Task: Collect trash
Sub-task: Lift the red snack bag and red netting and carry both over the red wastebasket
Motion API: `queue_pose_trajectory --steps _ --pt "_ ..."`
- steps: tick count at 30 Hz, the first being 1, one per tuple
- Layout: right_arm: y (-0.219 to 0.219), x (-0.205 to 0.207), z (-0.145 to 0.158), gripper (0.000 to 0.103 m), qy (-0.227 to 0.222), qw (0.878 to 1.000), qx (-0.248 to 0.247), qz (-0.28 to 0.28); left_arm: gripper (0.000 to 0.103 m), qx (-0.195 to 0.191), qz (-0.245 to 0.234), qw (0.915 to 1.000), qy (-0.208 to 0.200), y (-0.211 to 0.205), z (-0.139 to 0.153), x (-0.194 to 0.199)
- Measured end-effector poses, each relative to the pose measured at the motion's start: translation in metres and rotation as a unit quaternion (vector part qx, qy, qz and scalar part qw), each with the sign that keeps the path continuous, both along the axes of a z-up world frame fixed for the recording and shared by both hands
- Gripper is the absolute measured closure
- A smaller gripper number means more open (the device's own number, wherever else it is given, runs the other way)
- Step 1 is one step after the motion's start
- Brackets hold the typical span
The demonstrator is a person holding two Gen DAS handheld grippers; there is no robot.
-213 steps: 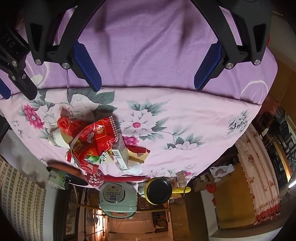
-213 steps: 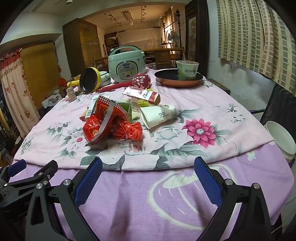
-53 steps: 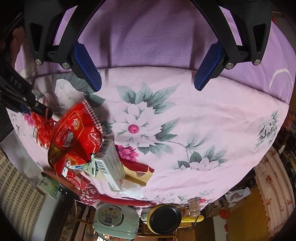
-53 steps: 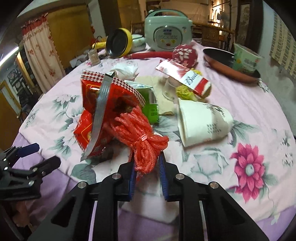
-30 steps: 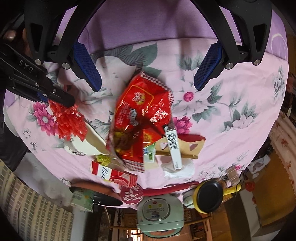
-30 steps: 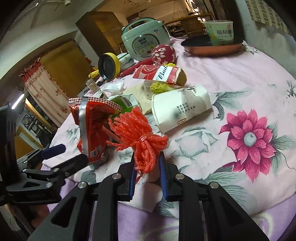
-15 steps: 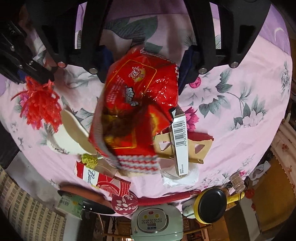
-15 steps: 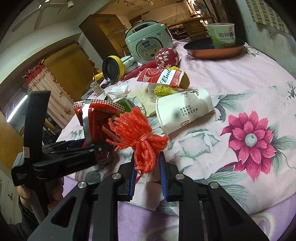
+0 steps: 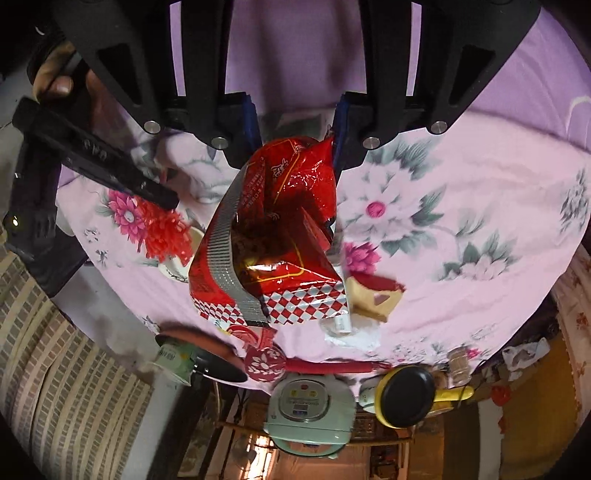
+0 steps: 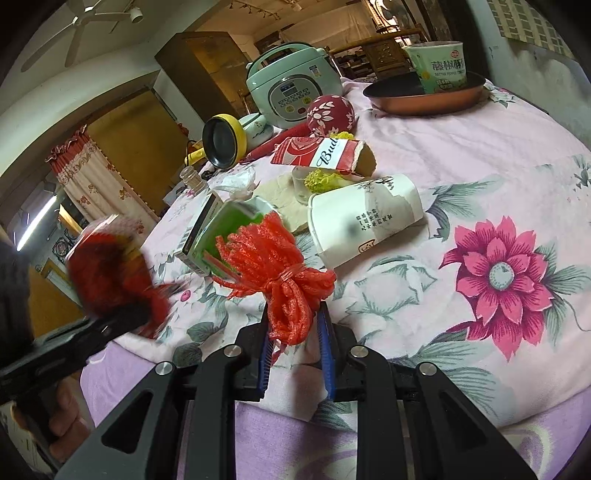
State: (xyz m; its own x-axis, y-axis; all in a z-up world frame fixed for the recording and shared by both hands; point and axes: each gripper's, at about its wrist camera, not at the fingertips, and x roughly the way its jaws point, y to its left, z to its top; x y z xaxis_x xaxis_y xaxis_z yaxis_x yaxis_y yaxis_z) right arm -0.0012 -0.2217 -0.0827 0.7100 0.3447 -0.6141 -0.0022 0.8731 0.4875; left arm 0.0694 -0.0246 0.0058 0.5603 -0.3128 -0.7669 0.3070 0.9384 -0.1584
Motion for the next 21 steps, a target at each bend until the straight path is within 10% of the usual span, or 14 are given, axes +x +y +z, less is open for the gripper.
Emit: queue_pose_trajectory --steps 10,21 --pt "0.021 -0.014 0.009 0.081 0.006 0.998 -0.055 -0.018 0.070 -0.016 0.089 0.9956 -0.024 0.076 0.015 -0.041" --pt "0.148 -0.056 0.063 0.081 -0.062 0.986 -0.086 0.126 0.070 -0.026 0.175 0.9832 -0.045 0.162 0.010 -0.090"
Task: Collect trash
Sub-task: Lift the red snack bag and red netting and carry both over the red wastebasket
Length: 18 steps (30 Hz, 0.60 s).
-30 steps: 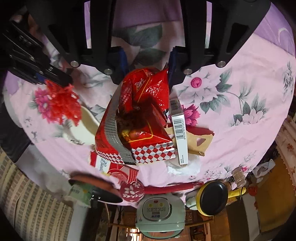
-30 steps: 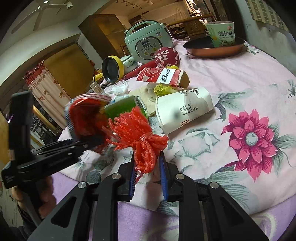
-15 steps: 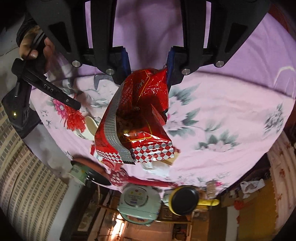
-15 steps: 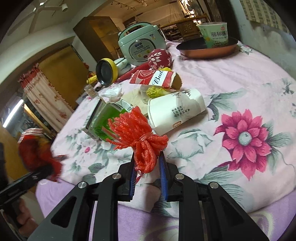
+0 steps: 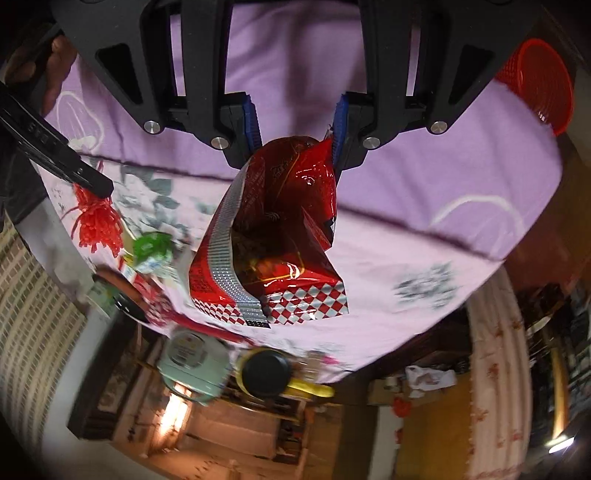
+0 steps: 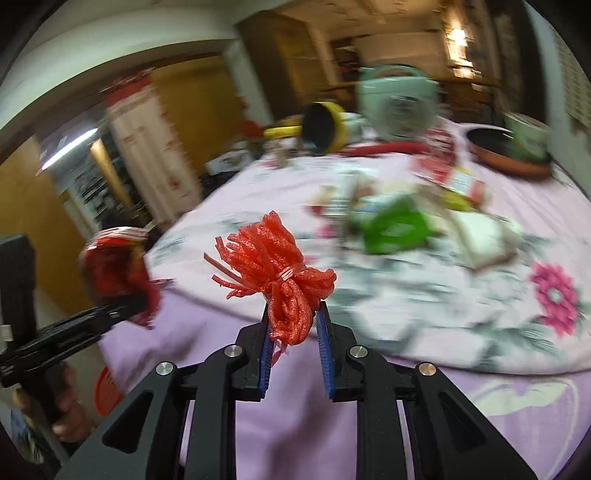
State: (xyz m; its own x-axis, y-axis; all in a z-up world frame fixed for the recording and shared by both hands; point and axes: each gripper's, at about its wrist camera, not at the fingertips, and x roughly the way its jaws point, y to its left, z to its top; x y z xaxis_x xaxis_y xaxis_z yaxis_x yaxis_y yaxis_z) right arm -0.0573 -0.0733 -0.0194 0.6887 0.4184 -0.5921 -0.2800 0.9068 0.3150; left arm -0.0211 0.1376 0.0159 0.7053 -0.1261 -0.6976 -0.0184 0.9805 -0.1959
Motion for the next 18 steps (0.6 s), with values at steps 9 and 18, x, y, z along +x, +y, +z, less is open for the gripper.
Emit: queue_pose_trajectory --steps 9,18 --pt "0.156 -0.010 0.026 0.081 -0.023 0.982 -0.019 0.186 0.070 -0.027 0.135 0.9903 -0.018 0.118 0.004 -0.064" --pt "0.317 -0.038 0.004 0.081 0.015 0.938 -0.046 0.344 0.070 -0.043 0.278 0.9589 0.037 0.237 -0.042 -0.124"
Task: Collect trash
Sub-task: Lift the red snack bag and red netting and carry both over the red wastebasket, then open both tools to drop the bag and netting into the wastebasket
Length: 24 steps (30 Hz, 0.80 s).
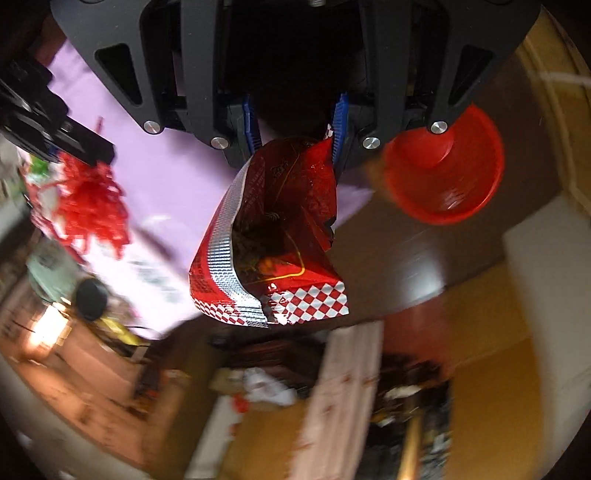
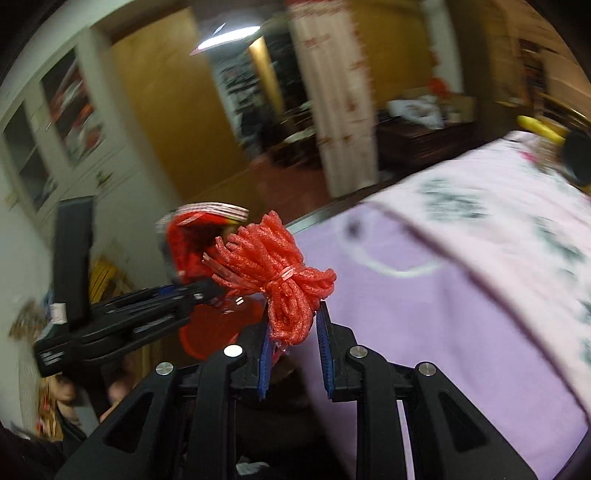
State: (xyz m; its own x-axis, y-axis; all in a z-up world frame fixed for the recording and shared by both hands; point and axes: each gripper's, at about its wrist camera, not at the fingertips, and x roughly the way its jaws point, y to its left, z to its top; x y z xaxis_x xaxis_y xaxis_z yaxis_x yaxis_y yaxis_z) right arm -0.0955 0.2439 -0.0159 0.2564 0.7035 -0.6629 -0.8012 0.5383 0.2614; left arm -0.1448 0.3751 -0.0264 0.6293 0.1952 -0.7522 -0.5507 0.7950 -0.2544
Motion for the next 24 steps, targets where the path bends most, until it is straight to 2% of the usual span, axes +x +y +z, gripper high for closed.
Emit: queue_pose_trajectory --steps 3,9,15,24 --pt "0.047 -0.015 -0.016 0.081 0.013 0.999 -0.020 0.049 0.070 -0.025 0.047 0.9981 0.033 0.039 -0.026 -0.018" --pt "0.121 -0.030 -0.059 0.081 0.053 0.990 -0.073 0.112 0.070 -0.066 0.121 0.9873 0.079 0.095 -0.064 -0.051" --pt "0.176 -0.029 -0.096 0.081 0.082 0.980 -0.107 0.146 0.070 -0.075 0.180 0.9721 0.130 0.134 -0.093 -0.073" --pt "0.221 -0.033 -0.143 0.081 0.129 0.966 -0.141 0.172 0.070 -0.093 0.204 0.9591 0.173 0.166 -0.126 -0.080"
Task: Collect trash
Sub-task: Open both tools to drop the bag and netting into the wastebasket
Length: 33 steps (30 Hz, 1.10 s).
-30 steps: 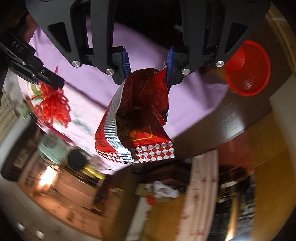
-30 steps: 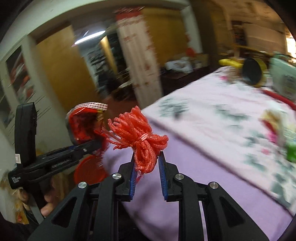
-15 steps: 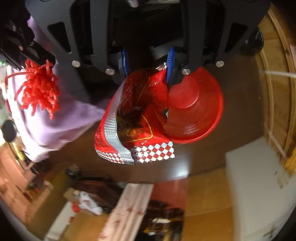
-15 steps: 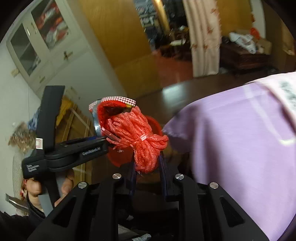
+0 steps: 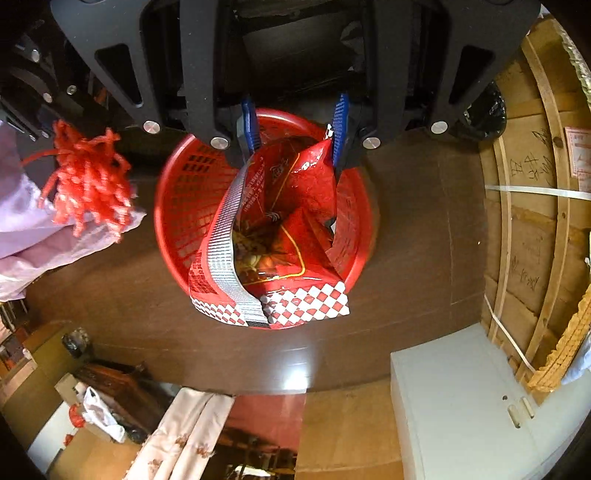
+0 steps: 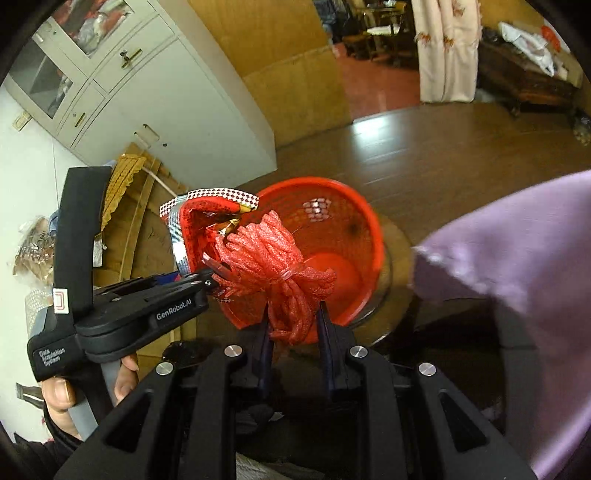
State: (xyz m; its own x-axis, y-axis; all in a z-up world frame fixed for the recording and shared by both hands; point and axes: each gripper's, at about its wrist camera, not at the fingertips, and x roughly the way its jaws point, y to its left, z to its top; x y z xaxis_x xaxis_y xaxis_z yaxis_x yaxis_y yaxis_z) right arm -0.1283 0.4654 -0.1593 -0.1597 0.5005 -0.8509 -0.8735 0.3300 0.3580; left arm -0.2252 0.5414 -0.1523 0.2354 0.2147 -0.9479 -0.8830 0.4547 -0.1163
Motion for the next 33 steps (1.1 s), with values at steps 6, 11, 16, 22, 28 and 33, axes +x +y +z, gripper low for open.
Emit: queue_pose_trajectory --steps 6,11,16,22,28,33 --pt "0.021 0.002 -0.027 0.081 0.015 1.000 -0.017 0.008 0.070 -0.015 0.002 0.9998 0.011 -0.004 -0.016 0.003" --pt "0.031 0.006 -0.042 0.081 0.015 0.999 -0.033 0.004 0.070 -0.011 -0.003 0.9998 0.014 0.000 -0.020 0.003" --pt "0.046 0.000 -0.052 0.081 0.011 0.999 -0.044 0.013 0.070 -0.017 -0.004 0.9997 0.019 0.000 -0.023 0.007" --pt "0.052 -0.003 -0.061 0.080 -0.001 0.998 -0.054 0.016 0.070 -0.014 -0.001 0.9995 0.029 0.002 -0.027 0.011" --pt "0.053 -0.003 -0.069 0.079 -0.007 0.998 -0.063 0.013 0.070 -0.009 0.002 0.9994 0.033 0.002 -0.026 0.014" --pt "0.057 -0.005 -0.067 0.061 -0.018 0.998 -0.063 0.007 0.057 -0.009 0.005 0.9995 0.030 0.003 -0.026 0.015"
